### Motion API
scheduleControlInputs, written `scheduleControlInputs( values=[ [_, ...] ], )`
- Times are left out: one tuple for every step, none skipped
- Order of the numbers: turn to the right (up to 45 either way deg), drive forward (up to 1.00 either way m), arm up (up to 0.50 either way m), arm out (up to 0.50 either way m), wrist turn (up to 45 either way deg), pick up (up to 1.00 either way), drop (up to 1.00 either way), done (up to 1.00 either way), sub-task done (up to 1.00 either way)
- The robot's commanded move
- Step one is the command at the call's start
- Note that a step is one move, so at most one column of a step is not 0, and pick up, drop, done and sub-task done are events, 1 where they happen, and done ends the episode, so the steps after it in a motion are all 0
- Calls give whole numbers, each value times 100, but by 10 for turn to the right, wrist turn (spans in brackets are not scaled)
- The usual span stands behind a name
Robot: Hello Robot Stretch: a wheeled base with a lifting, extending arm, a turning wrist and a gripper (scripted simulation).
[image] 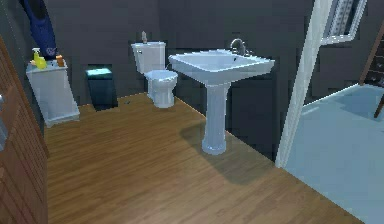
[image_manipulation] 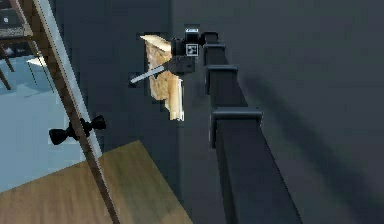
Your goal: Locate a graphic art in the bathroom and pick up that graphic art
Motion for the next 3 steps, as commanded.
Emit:
scheduleControlInputs(
  values=[
    [0,0,0,0,420,0,0,0,0],
    [0,0,0,0,0,100,0,0,0],
    [0,0,0,0,0,0,0,100,0]
  ],
)
